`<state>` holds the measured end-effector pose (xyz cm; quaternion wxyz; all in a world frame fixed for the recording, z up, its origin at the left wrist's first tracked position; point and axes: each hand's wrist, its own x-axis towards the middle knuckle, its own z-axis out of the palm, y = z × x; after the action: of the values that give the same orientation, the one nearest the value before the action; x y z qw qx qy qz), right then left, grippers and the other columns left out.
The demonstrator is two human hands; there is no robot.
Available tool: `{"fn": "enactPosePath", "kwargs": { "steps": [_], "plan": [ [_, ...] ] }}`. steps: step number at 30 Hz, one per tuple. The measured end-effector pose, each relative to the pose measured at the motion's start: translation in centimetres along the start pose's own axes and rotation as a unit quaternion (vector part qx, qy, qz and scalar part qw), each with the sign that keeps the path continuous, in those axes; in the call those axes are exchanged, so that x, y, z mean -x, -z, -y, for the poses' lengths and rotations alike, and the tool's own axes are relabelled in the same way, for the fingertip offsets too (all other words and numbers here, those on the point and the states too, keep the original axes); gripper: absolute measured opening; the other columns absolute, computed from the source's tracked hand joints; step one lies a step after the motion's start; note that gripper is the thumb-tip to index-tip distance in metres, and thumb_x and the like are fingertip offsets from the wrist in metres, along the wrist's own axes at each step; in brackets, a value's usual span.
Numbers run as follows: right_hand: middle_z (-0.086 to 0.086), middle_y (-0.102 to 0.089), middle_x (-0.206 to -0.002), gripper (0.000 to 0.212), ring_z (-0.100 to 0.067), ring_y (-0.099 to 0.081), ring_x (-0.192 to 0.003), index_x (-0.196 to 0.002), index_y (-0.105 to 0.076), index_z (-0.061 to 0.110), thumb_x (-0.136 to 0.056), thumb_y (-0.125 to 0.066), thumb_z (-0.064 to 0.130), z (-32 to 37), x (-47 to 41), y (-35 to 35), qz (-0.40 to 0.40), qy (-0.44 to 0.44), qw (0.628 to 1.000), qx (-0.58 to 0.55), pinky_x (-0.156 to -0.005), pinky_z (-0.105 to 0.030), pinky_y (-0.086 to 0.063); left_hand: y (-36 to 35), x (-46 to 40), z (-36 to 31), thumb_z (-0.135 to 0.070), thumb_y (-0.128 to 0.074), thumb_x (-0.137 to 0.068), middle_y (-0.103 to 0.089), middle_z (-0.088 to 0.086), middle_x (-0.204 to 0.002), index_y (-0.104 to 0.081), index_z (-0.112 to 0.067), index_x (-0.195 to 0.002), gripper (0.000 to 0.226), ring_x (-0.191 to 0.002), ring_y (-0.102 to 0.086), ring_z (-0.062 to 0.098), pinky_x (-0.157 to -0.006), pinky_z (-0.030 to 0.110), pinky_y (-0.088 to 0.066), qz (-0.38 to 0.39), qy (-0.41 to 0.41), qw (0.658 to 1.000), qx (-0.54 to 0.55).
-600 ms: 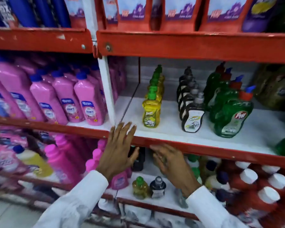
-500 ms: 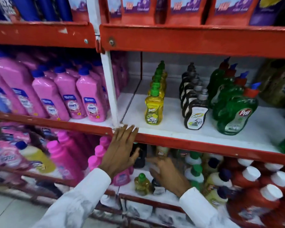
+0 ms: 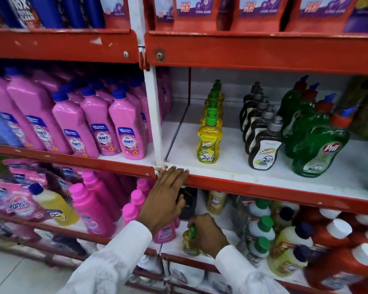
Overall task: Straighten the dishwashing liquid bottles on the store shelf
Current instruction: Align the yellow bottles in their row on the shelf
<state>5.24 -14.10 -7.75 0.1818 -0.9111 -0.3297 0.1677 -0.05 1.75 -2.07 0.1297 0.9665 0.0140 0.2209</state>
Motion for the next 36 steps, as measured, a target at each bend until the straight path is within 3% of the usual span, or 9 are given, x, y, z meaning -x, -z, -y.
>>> {"fn": "enactPosePath", "kwargs": {
  "steps": [3, 7, 13, 17, 24, 28, 30, 34, 36],
  "plan": [
    [0.002, -0.073, -0.102, 0.039, -0.013, -0.067, -0.088, -0.104, -0.070, 0.024, -0.067, -0.079, 0.018, 0.6, 1.9, 3.7, -0.057, 0.000, 0.995, -0.083, -0.079, -0.021, -0.054, 0.1, 0.1, 0.4, -0.007, -0.062, -0.080, -0.048, 0.007, -0.150, -0.038, -0.018, -0.150, 0.075, -0.144, -0.035, 0.024, -0.125, 0.047, -0.022, -0.002, -0.002, 0.999, 0.038],
    [0.014, -0.074, -0.096, 0.049, 0.000, -0.067, -0.079, -0.102, -0.071, 0.030, -0.057, -0.087, 0.016, 2.2, 5.6, 12.0, -0.173, 0.022, 0.970, -0.171, -0.074, -0.016, -0.056, -0.2, 0.1, 0.8, -0.001, -0.055, -0.072, -0.048, 0.001, -0.153, -0.040, -0.021, -0.149, 0.081, -0.148, -0.030, 0.018, -0.126, 0.045, -0.021, -0.010, 0.011, 0.996, 0.086],
    [0.013, -0.078, -0.083, 0.044, -0.004, -0.069, -0.066, -0.099, -0.072, 0.024, -0.058, -0.083, 0.013, 5.7, 7.8, 22.9, -0.306, 0.134, 0.922, -0.196, -0.061, -0.010, -0.052, -0.2, 0.1, 0.6, 0.009, -0.060, -0.072, -0.048, -0.001, -0.153, -0.042, -0.025, -0.148, 0.085, -0.148, -0.029, 0.016, -0.125, 0.044, -0.023, -0.026, 0.030, 0.994, 0.103],
    [0.008, -0.078, -0.085, 0.045, 0.004, -0.063, -0.059, -0.102, -0.072, 0.020, -0.060, -0.085, 0.012, 6.6, 4.6, 25.7, -0.298, 0.146, 0.929, -0.161, -0.060, -0.009, -0.051, 0.0, 0.2, 0.5, 0.009, -0.061, -0.073, -0.044, -0.002, -0.156, -0.040, -0.028, -0.149, 0.087, -0.150, -0.026, 0.014, -0.126, 0.040, -0.021, -0.027, 0.036, 0.993, 0.109],
    [0.001, -0.077, -0.095, 0.055, -0.008, -0.073, -0.082, -0.107, -0.072, 0.018, -0.056, -0.093, 0.021, 5.2, -2.0, 24.4, -0.206, 0.117, 0.966, -0.104, -0.078, -0.029, -0.061, -0.5, 0.4, 0.7, 0.011, -0.058, -0.070, -0.034, -0.015, -0.156, -0.035, -0.032, -0.151, 0.094, -0.150, -0.009, -0.003, -0.127, 0.028, -0.006, -0.025, 0.035, 0.991, 0.127],
    [0.004, -0.077, -0.097, 0.067, -0.014, -0.071, -0.092, -0.107, -0.070, 0.026, -0.044, -0.085, 0.044, 4.3, -3.4, 23.7, -0.199, 0.097, 0.969, -0.109, -0.086, -0.038, -0.061, -0.6, 0.6, 0.3, 0.006, -0.055, -0.070, -0.030, -0.015, -0.158, -0.030, -0.034, -0.152, 0.094, -0.151, -0.007, 0.001, -0.127, 0.030, -0.003, -0.022, 0.040, 0.990, 0.131],
    [0.004, -0.076, -0.101, 0.064, -0.014, -0.068, -0.096, -0.107, -0.067, 0.032, -0.047, -0.085, 0.045, 4.0, -3.5, 23.7, -0.196, 0.095, 0.970, -0.108, -0.087, -0.034, -0.059, -0.7, 0.6, -0.3, 0.000, -0.056, -0.070, -0.031, -0.010, -0.159, -0.032, -0.029, -0.152, 0.091, -0.152, -0.010, 0.007, -0.126, 0.027, 0.000, -0.028, 0.033, 0.993, 0.114],
    [0.005, -0.073, -0.103, 0.056, -0.006, -0.064, -0.077, -0.118, -0.067, 0.023, -0.067, -0.089, 0.024, 3.6, -2.0, 23.5, -0.215, 0.118, 0.961, -0.130, -0.073, -0.022, -0.053, -1.1, 0.4, -1.9, -0.011, -0.060, -0.074, -0.042, 0.008, -0.155, -0.040, -0.015, -0.150, 0.078, -0.149, -0.026, 0.025, -0.123, 0.047, -0.027, -0.044, 0.046, 0.995, 0.079],
    [0.009, -0.072, -0.104, 0.055, -0.003, -0.063, -0.080, -0.120, -0.066, 0.023, -0.069, -0.088, 0.027, 2.8, -0.4, 22.8, -0.269, 0.124, 0.944, -0.143, -0.075, -0.019, -0.054, -1.6, 0.4, -2.9, -0.015, -0.055, -0.077, -0.042, 0.011, -0.155, -0.039, -0.013, -0.149, 0.074, -0.149, -0.027, 0.028, -0.123, 0.048, -0.027, -0.042, 0.032, 0.996, 0.071]
  ]
}}
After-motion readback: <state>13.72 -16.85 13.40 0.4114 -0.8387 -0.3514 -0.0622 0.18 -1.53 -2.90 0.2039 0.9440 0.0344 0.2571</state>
